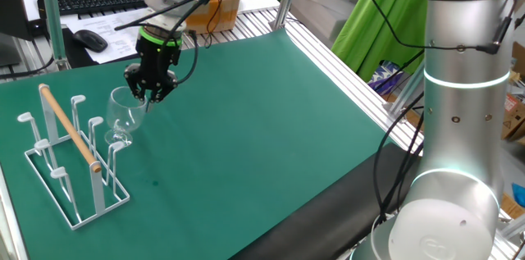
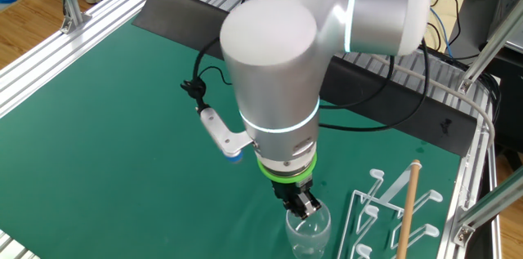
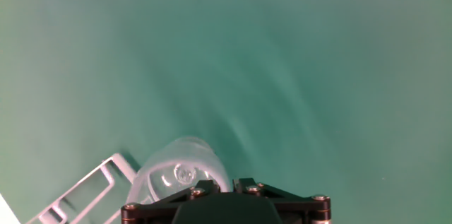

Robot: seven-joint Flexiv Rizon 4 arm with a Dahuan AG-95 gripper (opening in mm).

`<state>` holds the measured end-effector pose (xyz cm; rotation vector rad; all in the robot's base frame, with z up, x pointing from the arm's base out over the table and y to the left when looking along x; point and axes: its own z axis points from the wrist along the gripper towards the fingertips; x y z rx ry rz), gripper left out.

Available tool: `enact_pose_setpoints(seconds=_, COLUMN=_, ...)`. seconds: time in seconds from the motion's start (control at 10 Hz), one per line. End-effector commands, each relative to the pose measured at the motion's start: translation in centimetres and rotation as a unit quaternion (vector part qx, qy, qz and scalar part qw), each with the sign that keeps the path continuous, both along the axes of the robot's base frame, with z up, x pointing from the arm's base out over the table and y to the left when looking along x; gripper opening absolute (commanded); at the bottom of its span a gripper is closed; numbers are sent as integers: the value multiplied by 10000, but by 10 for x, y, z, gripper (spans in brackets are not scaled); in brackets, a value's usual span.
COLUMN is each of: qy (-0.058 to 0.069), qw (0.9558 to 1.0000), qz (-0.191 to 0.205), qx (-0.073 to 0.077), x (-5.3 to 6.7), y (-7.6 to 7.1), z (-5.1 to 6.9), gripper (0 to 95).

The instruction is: Put the cup on the cup rack

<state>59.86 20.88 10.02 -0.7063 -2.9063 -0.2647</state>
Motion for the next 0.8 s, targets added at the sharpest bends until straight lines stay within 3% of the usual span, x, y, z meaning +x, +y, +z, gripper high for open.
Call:
enact_pose_setpoints(seconds=0.1, qy=-2, qw=10000, qz=16, qx=-93, x=0, y=-1, z=-1, gripper=760)
enact_pose_setpoints(seconds=0.3, qy=-15, qw=9998, qz=98, qx=-148, x=0, y=-1, z=1, gripper=760)
enact_pose_setpoints(seconds=0.4, qy=-8, qw=9998, qz=168, qx=-137, x=0, y=-2, z=4, gripper=570)
enact_pose_setpoints(seconds=0.7, qy=3, qw=9996, qz=259, qx=-129, x=5, y=-7, z=13, gripper=570)
enact_pose_setpoints(seconds=0.8, qy=4, qw=9995, qz=283, qx=-125, x=8, y=-9, z=15, gripper=380)
